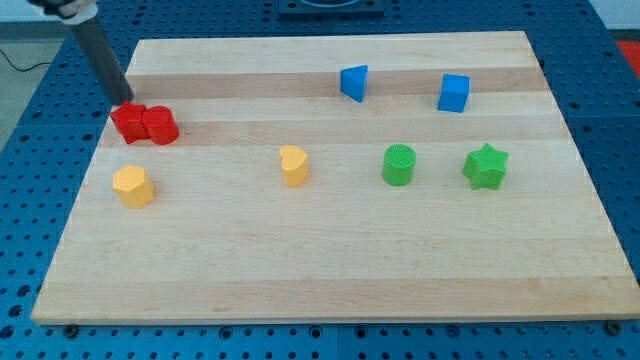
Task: Move your arm towards the center of the board
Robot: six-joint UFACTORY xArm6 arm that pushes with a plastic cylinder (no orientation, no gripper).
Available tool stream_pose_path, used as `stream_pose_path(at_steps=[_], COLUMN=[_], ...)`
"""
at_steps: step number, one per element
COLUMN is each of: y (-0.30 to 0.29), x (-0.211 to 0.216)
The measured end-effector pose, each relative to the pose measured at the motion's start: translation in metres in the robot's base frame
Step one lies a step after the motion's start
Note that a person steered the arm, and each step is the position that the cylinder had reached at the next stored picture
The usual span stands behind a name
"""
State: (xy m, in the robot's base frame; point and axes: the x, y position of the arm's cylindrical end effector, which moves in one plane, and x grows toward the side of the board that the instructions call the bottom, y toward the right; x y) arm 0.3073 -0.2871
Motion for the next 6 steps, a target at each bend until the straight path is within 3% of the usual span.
stream_pose_path(at_steps=[2,4,6], y=[0.115,0.252,0.288], x=[0.017,0.071,0.115])
